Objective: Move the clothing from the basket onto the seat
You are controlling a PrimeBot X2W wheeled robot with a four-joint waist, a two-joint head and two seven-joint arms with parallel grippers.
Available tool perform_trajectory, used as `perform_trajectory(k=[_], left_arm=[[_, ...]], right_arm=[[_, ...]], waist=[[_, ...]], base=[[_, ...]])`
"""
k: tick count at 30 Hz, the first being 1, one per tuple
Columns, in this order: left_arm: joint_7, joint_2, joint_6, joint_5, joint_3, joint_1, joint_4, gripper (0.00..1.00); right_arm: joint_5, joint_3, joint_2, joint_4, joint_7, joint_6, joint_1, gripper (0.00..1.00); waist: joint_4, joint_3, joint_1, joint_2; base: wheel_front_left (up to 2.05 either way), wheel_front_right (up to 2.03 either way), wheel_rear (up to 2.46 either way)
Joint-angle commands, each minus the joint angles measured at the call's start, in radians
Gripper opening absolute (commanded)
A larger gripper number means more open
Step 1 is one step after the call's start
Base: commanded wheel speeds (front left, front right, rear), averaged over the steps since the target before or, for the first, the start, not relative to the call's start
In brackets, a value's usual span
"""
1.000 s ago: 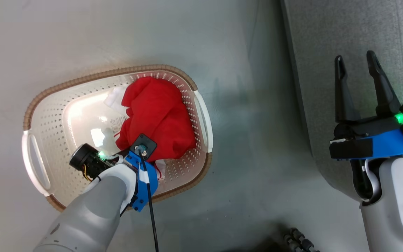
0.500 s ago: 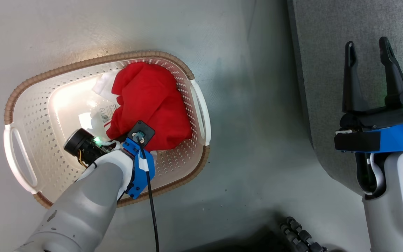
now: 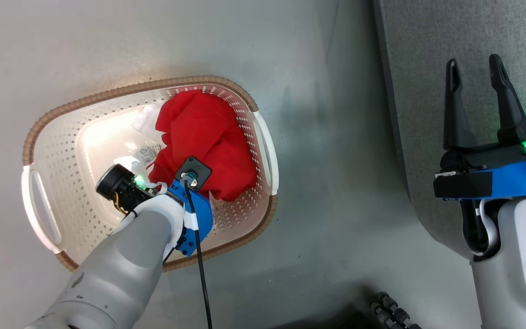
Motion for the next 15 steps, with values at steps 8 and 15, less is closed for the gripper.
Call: perform_trajectory(k=[8, 15], left_arm=[[-0.1, -0.029, -0.002, -0.042, -0.018, 0.01, -0.044, 0.0], [-0.152, -0.038, -0.002, -0.079, -0.023, 0.022, -0.084, 0.0]], right_arm=[[0.0, -0.006, -0.012, 0.016, 0.001, 0.002, 0.018, 1.0], [-0.003, -0.005, -0.022, 0.03, 0.001, 0.002, 0.035, 1.0]], waist=[[0.039, -0.082, 0.0, 0.0], [0.07, -0.155, 0.0, 0.0]], base=[[0.0, 0.0, 0.0], [0.0, 0.0, 0.0]])
